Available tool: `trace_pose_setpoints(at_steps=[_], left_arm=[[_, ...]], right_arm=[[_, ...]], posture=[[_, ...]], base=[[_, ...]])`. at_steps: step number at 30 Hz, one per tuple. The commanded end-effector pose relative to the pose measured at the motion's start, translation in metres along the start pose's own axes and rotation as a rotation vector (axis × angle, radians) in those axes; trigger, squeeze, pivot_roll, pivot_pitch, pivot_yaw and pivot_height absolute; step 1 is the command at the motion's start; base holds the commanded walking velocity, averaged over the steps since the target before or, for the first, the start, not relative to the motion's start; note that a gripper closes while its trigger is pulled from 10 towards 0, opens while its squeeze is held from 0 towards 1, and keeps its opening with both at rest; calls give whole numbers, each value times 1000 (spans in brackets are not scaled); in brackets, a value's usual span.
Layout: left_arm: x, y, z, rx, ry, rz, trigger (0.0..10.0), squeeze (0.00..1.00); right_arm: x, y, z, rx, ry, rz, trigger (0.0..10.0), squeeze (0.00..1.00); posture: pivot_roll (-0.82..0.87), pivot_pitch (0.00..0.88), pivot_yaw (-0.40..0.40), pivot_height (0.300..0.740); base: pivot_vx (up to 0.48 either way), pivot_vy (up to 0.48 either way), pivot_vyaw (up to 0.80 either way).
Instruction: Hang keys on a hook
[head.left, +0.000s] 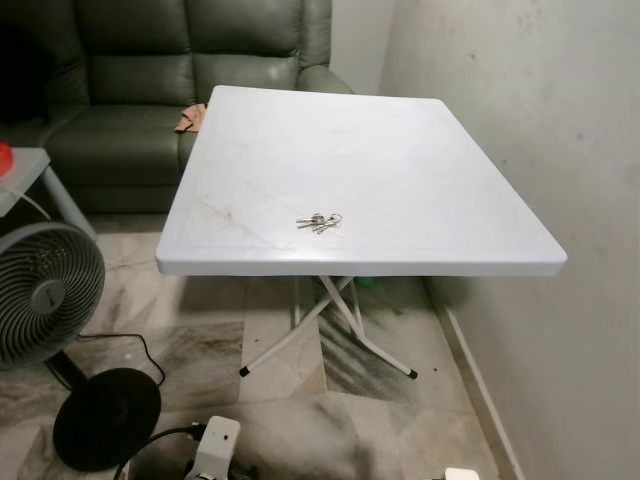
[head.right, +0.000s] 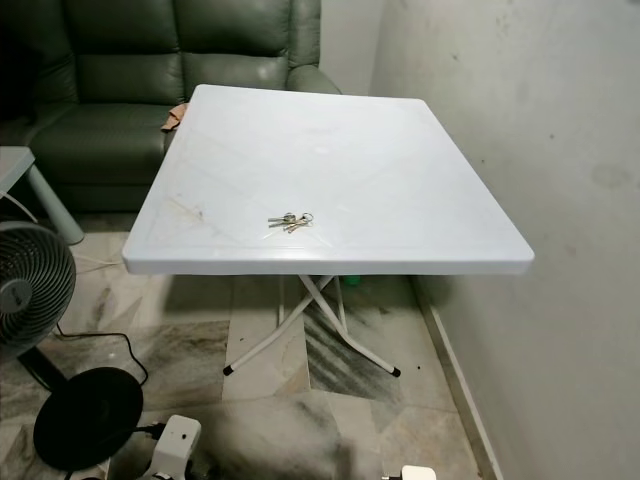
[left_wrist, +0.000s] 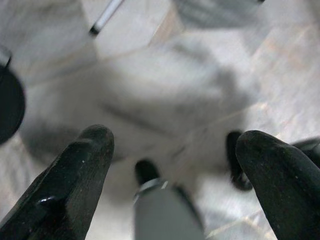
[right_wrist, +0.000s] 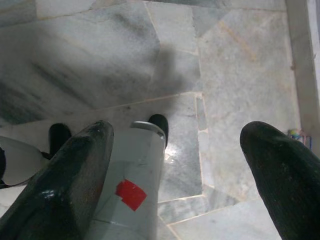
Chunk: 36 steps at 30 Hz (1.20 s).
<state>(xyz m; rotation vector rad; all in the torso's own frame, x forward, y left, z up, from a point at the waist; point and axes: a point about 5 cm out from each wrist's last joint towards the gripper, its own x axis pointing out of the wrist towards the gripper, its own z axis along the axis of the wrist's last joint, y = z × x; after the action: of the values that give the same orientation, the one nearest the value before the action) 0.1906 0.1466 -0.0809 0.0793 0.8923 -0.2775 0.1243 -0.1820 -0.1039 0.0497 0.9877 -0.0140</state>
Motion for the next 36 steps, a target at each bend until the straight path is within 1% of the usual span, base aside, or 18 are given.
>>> trace_pose_setpoints(at_steps=[1,2,7,8,9,10,13,14,18,19,22,24,25,26,28,29,34,36], left_arm=[[1,-1,8,10,-35,-4,10000,0],[3,-1,21,8,-85,-14,10000,0],[6,-4,64,38,-261,-48,10000,0],[5,-6,75,56,-319,-74,10000,0],[5,-7,79,68,-342,-85,10000,0],[3,-9,87,82,-400,-107,10000,0],[1,-10,95,90,-460,-123,10000,0],[-2,-10,103,92,-517,-136,10000,0],[-4,-9,109,81,-556,-137,10000,0],[-7,-7,120,59,-618,-132,10000,0],[-14,-4,140,36,-724,-129,10000,0],[-18,-3,150,8,-768,-128,10000,0],[-18,-3,150,8,-768,-128,10000,0],[-24,-1,164,-22,-831,-126,10000,0],[-31,0,177,-27,-896,-111,10000,0],[-37,3,189,-44,-946,-98,10000,0],[-48,8,209,-128,-1016,-79,10000,0],[-52,14,223,-220,-1034,-54,10000,0]], right_arm=[[-1,-7,-1,0,-3,-21,10000,0],[0,-9,9,12,-45,-25,10000,0],[4,-12,46,-9,-215,-6,10000,0],[4,-13,57,-30,-276,2,10000,0],[3,-12,61,-42,-301,5,10000,0],[2,-12,72,-62,-371,16,10000,0],[-1,-11,84,-68,-455,24,10000,0],[-4,-10,95,-82,-538,38,10000,0],[-7,-8,104,-94,-600,47,10000,0],[-12,-5,116,-113,-678,53,10000,0],[-21,1,137,-101,-807,63,10000,0],[-25,4,148,-96,-862,70,10000,0],[-25,4,148,-96,-862,70,10000,0],[-33,9,163,-78,-935,80,10000,0],[-39,12,175,-61,-988,89,10000,0],[-45,14,184,-56,-1019,99,10000,0],[-53,16,201,-27,-1066,92,10000,0],[-58,17,212,-26,-1078,84,10000,0]], posture=[[-40,10,-39,740],[-42,20,-33,740],[-51,29,-25,740],[-53,34,-20,740],[-58,36,-17,740],[-62,42,-12,740],[-64,48,-8,740],[-65,49,-5,740],[-65,53,-3,740],[-66,59,-1,740],[-63,62,-1,740],[-62,63,-2,740],[-62,63,-2,740],[-58,65,-4,740],[-56,67,-5,740],[-53,66,-6,740],[-53,65,-7,740],[-53,61,-7,740]], base=[[0,0,0],[0,0,0],[0,0,0],[0,0,0],[0,0,0],[0,0,0],[0,0,0],[0,0,0],[0,0,0],[0,0,0],[0,0,0],[0,0,0],[0,0,0],[0,0,0],[0,0,0],[0,0,0],[0,0,0],[0,0,0]])
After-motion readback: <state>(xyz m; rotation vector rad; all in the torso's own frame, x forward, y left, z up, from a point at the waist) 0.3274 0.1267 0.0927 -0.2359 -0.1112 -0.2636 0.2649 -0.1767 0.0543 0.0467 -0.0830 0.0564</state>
